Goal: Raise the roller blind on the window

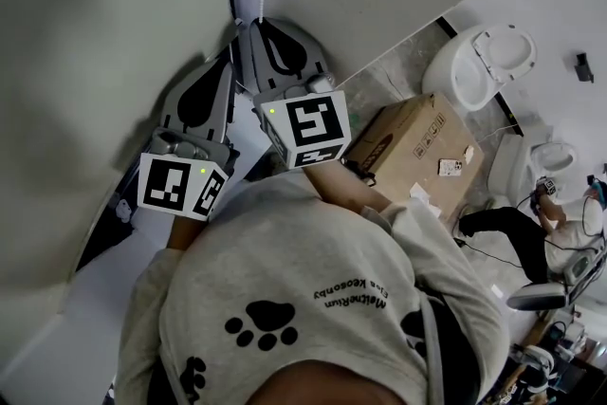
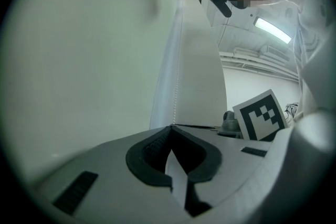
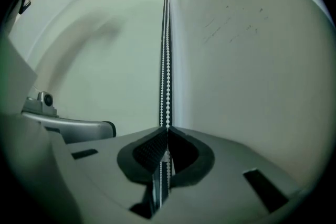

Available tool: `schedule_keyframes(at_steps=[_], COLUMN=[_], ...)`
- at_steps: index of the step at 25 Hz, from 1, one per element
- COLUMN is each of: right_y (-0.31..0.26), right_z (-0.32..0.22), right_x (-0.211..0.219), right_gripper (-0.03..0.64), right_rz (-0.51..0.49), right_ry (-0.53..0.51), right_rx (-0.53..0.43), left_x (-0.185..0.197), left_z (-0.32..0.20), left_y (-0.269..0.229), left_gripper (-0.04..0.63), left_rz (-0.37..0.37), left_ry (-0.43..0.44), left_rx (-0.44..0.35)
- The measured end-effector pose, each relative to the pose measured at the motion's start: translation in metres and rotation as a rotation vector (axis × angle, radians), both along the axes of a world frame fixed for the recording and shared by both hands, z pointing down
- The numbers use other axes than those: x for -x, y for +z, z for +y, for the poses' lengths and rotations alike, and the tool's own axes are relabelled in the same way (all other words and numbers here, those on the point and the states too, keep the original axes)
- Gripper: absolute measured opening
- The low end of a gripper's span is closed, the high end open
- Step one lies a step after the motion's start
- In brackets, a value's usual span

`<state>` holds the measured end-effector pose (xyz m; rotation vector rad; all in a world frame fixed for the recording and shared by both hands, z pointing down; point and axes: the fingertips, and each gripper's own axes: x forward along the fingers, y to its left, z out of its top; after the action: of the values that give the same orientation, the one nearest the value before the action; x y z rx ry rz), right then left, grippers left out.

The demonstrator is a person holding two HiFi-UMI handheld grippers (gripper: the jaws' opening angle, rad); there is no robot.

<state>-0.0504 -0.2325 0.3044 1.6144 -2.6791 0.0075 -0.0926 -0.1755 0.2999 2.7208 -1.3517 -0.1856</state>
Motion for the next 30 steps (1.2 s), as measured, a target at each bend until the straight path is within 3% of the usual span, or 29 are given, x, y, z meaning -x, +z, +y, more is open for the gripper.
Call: schedule_keyframes(at_steps=[8, 13, 22, 28, 30], right_y=[0.013, 0.014, 0.025, 0.022, 0.023], right_z=[0.023, 0.036, 0.053, 0.054, 0.057], right_x=[-0.007, -0.011, -0.016, -0.015, -0.014], right_gripper=[0.012, 0.012, 0.012, 0.012, 0.012], right_rz=[0.029, 0.044, 0.074, 0.083, 0.088], right_ry=[-0.060, -0.081, -0.119, -0.146, -0.154], right_rx=[-0.013, -0.028, -0.043, -0.054, -0.069], left_x=[-0.011, -0.030, -0.056, -0.069, -0.070], left_z=[0.008, 0.004, 0.000, -0.003, -0.003], left_y=[-0.014, -0.034, -0.067, -0.083, -0.085], left_gripper=[0.008, 0.086, 0.086, 0.083, 0.041], left_rz=[-0.055, -0.094, -0.098, -0.153, -0.173], left_ry=[0.030, 0.110, 0.184, 0.220, 0.217], left_rx=[-0.043, -0.057, -0.093, -0.090, -0.092])
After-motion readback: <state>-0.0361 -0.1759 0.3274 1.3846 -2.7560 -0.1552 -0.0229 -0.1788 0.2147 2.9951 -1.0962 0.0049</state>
